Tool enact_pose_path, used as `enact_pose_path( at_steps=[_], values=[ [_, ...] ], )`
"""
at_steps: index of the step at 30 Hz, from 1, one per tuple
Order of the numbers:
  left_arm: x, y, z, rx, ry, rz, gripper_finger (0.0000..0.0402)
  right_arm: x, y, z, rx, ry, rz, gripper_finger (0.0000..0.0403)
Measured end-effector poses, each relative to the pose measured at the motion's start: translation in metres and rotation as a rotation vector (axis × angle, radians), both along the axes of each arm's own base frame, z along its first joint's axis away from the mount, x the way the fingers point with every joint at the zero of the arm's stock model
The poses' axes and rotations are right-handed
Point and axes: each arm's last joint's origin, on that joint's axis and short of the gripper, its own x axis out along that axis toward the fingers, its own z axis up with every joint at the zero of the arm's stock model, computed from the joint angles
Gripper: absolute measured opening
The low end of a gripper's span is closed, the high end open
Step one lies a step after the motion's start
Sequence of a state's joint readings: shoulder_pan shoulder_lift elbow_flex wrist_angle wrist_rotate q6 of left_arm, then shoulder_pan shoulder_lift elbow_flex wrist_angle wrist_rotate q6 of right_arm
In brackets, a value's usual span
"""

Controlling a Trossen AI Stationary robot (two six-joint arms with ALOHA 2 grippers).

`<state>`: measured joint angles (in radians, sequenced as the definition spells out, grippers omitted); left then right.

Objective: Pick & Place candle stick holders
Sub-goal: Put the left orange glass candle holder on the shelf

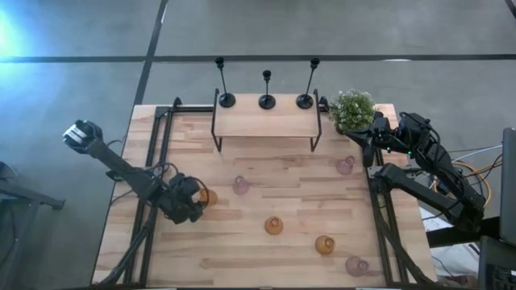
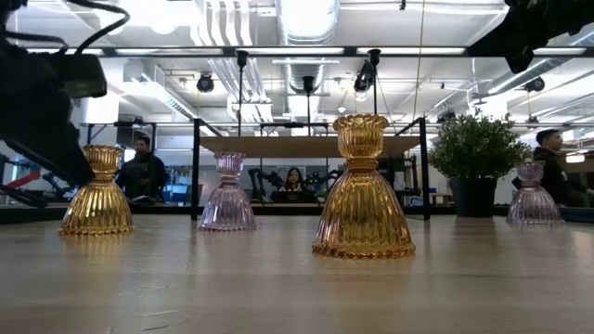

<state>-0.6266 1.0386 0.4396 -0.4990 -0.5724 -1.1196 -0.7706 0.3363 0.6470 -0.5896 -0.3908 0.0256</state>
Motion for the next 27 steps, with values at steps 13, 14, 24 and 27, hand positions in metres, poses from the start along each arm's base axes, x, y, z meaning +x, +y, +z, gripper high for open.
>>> enact_pose_path(
  at_steps=[13,14,24,27],
  values=[
    [0.004,0.001,-0.014,0.023,-0.181,0.066,0.03,0.0,0.0,0.0,0.0,0.0,0.0,0.0008],
    [0.003,0.001,-0.017,0.018,-0.187,0.067,0.03,0.0,0.0,0.0,0.0,0.0,0.0,0.0008],
    [0.001,0.003,-0.026,0.034,-0.199,0.084,0.03,0.0,0.0,0.0,0.0,0.0,0.0,0.0008],
    [-0.001,0.005,-0.03,0.026,-0.193,0.099,0.03,0.0,0.0,0.0,0.0,0.0,0.0,0.0008]
  ],
)
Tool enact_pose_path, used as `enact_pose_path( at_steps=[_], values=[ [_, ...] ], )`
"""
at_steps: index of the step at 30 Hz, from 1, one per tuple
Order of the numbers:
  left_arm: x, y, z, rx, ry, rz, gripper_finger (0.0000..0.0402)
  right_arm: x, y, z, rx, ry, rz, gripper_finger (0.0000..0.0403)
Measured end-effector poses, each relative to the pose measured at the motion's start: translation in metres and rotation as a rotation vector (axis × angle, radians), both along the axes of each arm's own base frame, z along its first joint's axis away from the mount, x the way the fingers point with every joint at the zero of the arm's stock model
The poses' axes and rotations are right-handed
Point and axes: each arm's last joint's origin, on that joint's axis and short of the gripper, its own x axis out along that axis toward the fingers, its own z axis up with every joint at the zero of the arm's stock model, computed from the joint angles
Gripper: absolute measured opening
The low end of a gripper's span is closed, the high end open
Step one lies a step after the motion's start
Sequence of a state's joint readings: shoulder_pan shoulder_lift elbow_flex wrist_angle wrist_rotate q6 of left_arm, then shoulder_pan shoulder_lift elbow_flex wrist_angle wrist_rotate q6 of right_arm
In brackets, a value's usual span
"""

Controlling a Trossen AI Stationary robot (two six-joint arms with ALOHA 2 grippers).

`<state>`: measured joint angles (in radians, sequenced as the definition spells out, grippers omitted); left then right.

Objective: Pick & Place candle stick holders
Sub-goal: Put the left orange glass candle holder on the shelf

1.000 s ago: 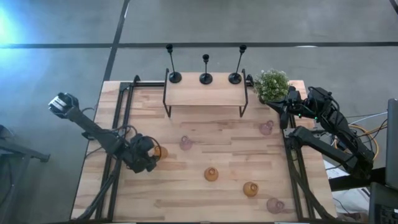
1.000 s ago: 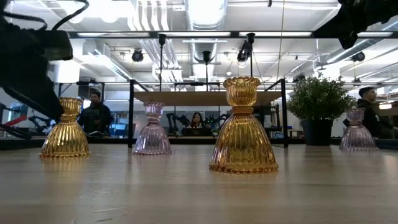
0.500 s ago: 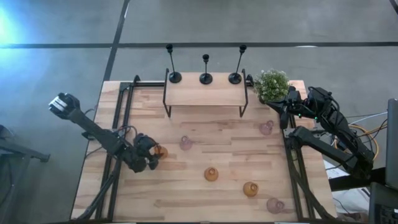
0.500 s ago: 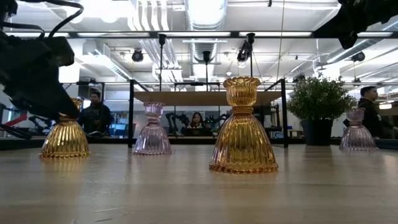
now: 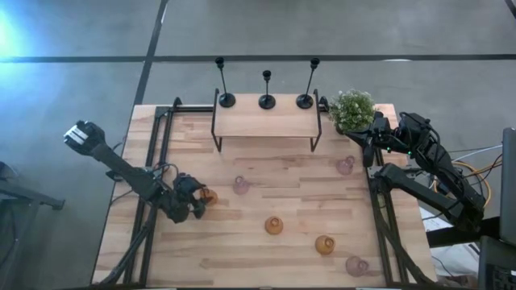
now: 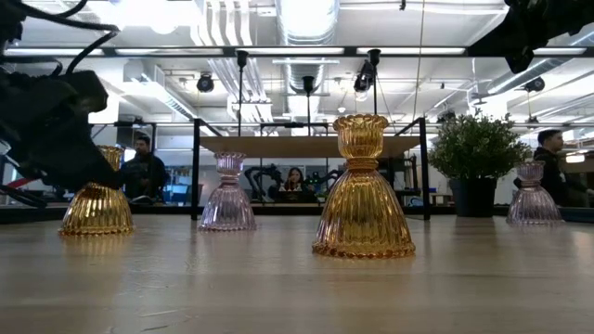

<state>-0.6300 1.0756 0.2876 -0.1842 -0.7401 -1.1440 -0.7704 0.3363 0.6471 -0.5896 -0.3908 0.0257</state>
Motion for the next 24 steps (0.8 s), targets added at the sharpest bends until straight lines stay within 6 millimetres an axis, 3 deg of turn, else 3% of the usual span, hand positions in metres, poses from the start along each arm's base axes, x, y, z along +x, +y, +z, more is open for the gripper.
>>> enact_pose_path(
  at_steps=[12,24],
  values=[
    [0.0019,-0.0014,-0.0016,-0.028,-0.061,-0.02,0.0282,0.0,0.0,-0.0001,0.0,0.0,0.0,0.0008],
    [0.003,-0.0007,-0.0022,0.018,-0.081,0.006,0.0147,0.0,0.0,-0.0001,0.0,0.0,0.0,0.0008]
  ],
)
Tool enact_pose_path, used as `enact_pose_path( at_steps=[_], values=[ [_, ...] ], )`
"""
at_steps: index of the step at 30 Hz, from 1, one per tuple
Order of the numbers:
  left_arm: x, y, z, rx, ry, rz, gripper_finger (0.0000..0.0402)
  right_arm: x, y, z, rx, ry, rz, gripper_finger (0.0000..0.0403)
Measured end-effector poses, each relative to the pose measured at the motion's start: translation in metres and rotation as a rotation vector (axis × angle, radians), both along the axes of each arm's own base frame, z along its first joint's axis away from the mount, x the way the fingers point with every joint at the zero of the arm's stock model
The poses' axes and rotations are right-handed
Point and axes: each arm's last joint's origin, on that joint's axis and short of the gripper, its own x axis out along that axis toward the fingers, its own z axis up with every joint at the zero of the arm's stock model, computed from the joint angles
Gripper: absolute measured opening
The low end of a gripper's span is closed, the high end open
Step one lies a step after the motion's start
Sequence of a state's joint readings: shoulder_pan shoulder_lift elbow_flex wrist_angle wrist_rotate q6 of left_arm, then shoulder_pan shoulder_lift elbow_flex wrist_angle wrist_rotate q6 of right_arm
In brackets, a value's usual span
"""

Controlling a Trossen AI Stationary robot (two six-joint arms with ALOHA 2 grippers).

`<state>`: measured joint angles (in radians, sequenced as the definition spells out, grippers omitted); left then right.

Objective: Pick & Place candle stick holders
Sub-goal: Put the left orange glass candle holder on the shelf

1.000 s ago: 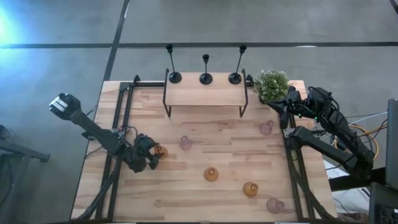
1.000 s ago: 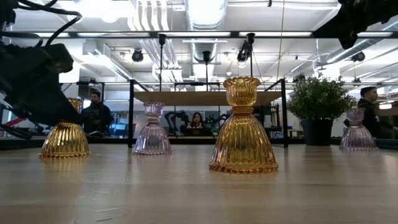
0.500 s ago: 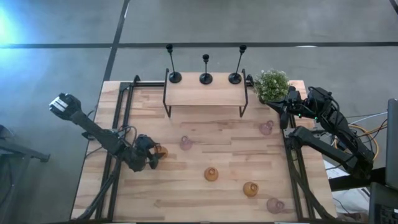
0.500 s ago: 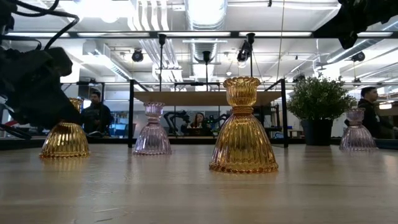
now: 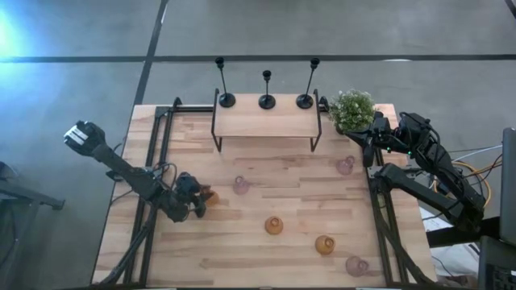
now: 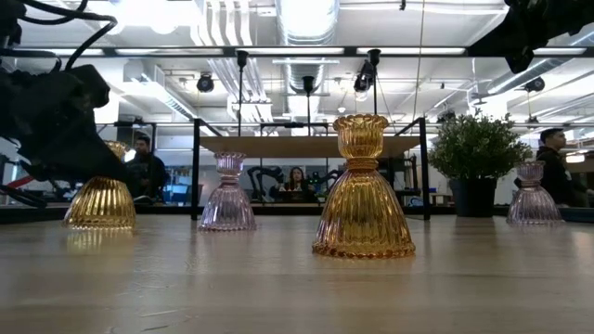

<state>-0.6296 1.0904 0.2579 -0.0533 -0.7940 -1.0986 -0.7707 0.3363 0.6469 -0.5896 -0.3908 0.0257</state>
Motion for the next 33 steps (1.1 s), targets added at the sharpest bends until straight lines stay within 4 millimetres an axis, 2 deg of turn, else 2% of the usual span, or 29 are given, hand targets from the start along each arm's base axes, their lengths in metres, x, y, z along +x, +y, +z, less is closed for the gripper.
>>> enact_pose_path(
  at_steps=[2,12,17,21,26,30,33],
  values=[
    [0.001,0.0,0.001,-0.003,-0.015,0.006,0.0129,0.0,0.0,0.0,0.0,0.0,0.0,0.0008],
    [0.004,-0.003,0.004,-0.044,-0.07,0.007,0.0128,0.0,0.0,0.0,0.0,0.0,0.0,0.0008],
    [0.011,-0.007,0.015,-0.075,-0.116,0.004,0.0128,0.0,0.0,0.0,0.0,0.0,0.0,0.0008],
    [0.023,-0.013,0.037,-0.073,-0.133,-0.03,0.0128,0.0,0.0,0.0,0.0,0.0,0.0,0.0008],
    [0.04,-0.014,0.081,0.018,-0.073,-0.039,0.0128,0.0,0.0,0.0,0.0,0.0,0.0,0.0008],
    [0.052,-0.004,0.124,0.097,-0.017,-0.028,0.0128,0.0,0.0,0.0,0.0,0.0,0.0,0.0008],
    [0.061,0.01,0.151,0.141,-0.008,-0.015,0.0128,0.0,0.0,0.0,0.0,0.0,0.0,0.0008]
  ],
)
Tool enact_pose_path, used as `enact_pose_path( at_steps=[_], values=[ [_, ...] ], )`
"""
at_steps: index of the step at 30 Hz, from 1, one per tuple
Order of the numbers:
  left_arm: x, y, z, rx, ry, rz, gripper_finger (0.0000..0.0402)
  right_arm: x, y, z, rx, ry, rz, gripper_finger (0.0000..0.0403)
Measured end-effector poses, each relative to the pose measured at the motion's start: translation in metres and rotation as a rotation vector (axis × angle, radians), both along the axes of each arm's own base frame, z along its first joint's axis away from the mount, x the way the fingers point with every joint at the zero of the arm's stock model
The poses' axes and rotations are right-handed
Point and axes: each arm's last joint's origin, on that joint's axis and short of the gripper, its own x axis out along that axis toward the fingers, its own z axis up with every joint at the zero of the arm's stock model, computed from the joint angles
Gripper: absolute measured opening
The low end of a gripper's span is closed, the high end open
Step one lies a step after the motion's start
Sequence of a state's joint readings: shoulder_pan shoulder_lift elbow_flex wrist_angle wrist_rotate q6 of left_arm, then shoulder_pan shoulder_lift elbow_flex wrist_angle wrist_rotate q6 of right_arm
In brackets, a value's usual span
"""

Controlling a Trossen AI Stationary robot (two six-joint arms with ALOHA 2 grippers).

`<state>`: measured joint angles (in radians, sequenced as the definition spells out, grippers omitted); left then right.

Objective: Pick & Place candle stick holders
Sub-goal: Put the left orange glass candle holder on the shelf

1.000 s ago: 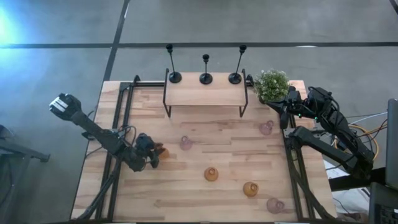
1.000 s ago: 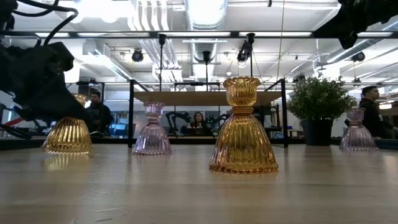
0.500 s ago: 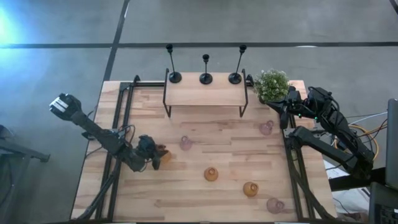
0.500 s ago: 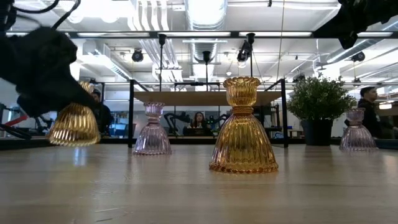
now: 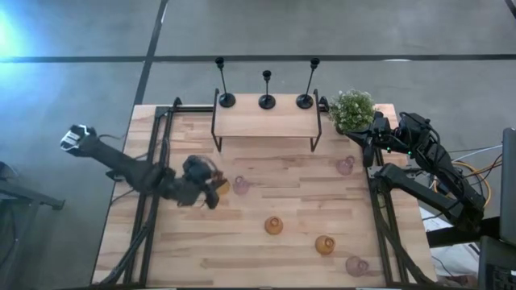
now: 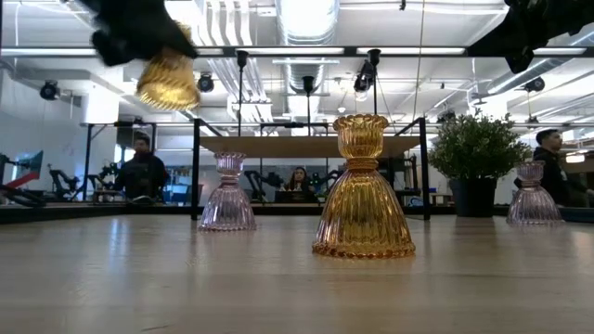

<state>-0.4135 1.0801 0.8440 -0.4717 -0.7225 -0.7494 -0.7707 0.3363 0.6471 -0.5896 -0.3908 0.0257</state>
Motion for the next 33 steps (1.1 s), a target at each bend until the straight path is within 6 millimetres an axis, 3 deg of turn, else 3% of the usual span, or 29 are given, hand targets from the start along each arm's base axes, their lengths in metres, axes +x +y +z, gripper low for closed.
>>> enact_pose_path(
  at_steps=[7,17,22,33],
  values=[
    [0.018,0.06,0.032,0.033,0.001,0.086,0.0128,0.0,0.0,0.0,0.0,0.0,0.0,0.0008],
    [0.017,0.143,0.045,0.083,-0.054,0.223,0.0128,0.0,0.0,0.0,0.0,0.0,0.0,0.0008],
    [0.026,0.163,0.041,0.144,-0.043,0.2,0.0128,0.0,0.0,0.0,0.0,0.0,0.0,0.0008],
    [0.05,0.189,0.018,0.269,0.059,0.243,0.0128,0.0,0.0,0.0,0.0,0.0,0.0,0.0008]
  ],
)
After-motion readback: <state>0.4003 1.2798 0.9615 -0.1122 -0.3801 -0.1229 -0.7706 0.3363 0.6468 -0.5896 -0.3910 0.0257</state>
